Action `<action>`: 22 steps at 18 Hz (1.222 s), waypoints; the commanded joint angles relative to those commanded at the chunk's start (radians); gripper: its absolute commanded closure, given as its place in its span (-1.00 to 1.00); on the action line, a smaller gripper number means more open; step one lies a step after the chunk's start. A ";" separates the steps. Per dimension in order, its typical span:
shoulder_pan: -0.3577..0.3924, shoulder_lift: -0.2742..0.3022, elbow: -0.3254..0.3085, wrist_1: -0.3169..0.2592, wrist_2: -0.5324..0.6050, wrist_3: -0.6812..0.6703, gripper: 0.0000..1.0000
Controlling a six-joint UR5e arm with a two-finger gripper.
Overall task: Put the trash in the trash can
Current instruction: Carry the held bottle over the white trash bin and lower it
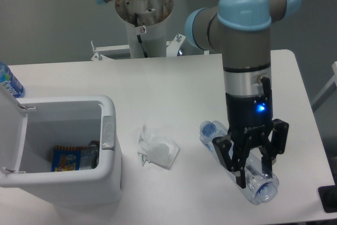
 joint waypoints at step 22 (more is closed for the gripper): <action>-0.427 0.143 -0.170 0.089 0.003 0.032 -0.91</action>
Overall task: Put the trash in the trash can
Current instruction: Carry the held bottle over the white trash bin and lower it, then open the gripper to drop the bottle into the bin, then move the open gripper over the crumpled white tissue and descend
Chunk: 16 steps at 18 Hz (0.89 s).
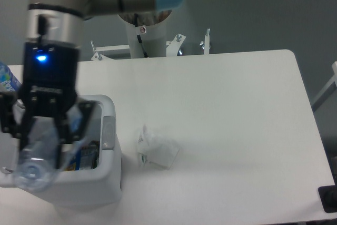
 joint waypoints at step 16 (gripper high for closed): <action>0.282 0.040 -0.003 -0.006 0.003 -0.140 -1.00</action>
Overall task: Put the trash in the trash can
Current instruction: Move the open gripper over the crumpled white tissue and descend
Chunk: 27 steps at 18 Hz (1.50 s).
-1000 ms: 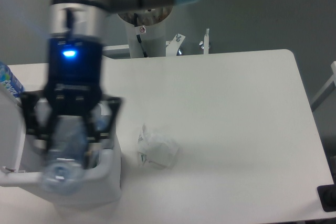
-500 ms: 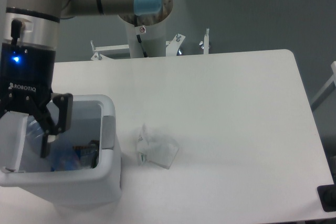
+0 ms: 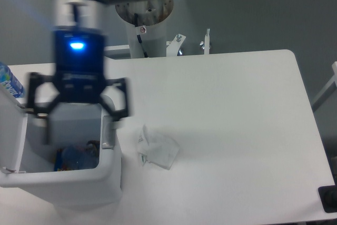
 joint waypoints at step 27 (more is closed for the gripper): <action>0.138 0.009 -0.512 -0.071 0.068 0.448 -1.00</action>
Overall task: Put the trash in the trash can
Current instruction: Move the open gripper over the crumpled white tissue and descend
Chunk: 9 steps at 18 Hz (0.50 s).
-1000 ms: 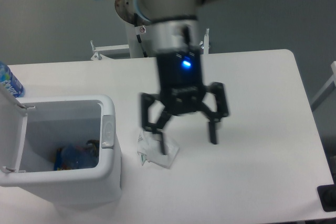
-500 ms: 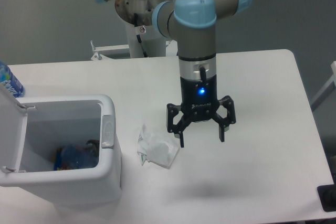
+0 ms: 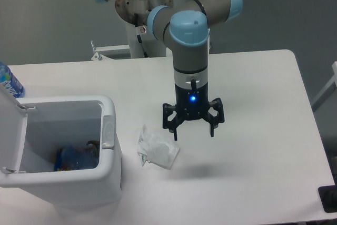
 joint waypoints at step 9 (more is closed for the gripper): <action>-0.043 -0.100 -0.025 -0.002 0.006 -0.002 -1.00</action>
